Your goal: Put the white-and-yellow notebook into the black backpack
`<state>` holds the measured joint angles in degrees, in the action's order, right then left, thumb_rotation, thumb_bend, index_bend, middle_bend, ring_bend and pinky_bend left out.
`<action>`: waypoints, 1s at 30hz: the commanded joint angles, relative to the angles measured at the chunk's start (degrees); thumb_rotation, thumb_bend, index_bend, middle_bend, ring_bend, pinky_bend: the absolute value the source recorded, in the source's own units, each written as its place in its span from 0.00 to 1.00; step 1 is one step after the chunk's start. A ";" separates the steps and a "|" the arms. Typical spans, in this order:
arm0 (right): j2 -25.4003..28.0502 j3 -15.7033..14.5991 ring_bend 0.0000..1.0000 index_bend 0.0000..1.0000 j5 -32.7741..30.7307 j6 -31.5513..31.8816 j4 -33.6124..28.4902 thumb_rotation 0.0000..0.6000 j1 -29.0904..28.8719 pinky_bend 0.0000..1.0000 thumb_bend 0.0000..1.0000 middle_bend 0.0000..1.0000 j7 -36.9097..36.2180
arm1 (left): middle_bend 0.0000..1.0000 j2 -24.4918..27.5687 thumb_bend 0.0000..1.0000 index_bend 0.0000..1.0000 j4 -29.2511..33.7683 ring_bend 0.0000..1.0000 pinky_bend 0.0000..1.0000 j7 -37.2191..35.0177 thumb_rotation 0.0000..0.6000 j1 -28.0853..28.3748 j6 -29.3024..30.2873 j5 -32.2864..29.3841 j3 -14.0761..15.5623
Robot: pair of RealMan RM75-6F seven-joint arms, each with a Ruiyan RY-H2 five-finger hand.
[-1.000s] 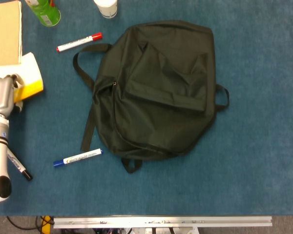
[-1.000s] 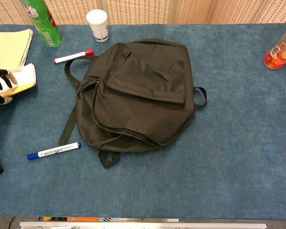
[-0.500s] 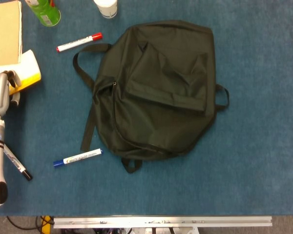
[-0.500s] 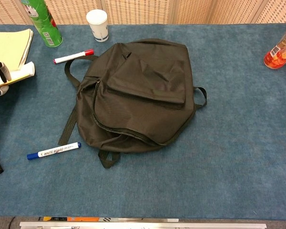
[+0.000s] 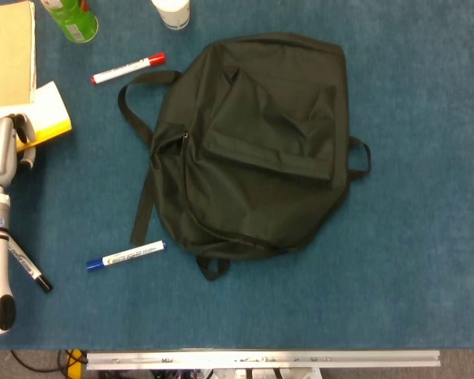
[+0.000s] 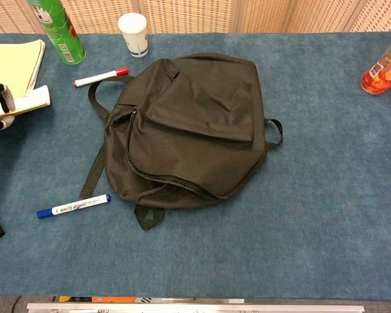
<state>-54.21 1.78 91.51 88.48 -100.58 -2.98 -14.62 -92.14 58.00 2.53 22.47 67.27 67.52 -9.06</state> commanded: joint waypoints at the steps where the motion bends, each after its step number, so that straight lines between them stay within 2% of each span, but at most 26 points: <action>1: -0.02 0.06 0.30 0.41 -0.05 0.00 -0.01 1.00 0.01 0.45 0.04 0.44 -0.01 | 0.64 -0.03 0.33 0.64 0.11 0.60 0.67 -0.47 1.00 -0.17 0.42 0.31 -0.34; 6: -0.01 0.10 0.30 0.41 -0.02 0.21 0.02 1.00 0.15 0.45 0.04 0.44 -0.27 | 0.67 -0.60 0.33 0.68 -0.90 0.63 0.68 -2.57 1.00 -0.46 1.87 1.28 -1.08; 10: -0.01 0.21 0.30 0.41 -0.18 0.62 0.06 1.00 0.41 0.45 0.04 0.44 -0.46 | 0.71 -1.28 0.33 0.71 -2.61 0.66 0.68 -5.99 1.00 -0.88 4.74 3.42 -1.48; 18: -0.28 0.44 0.30 0.41 0.34 0.76 -0.02 1.00 0.25 0.45 0.04 0.44 -0.25 | 0.72 -1.04 0.33 0.73 -4.06 0.66 0.68 -13.03 1.00 -2.65 12.05 9.04 -0.71; 30: -0.66 0.89 0.30 0.41 3.43 -1.73 -4.01 1.00 -2.59 0.45 0.02 0.44 3.76 | 0.72 2.64 0.33 0.73 0.31 0.66 0.68 -17.93 1.00 -5.42 22.16 16.78 1.41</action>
<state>-54.66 2.68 94.49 87.27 -104.00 -5.11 -11.32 -90.14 57.61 -14.95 17.51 88.67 83.63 -8.05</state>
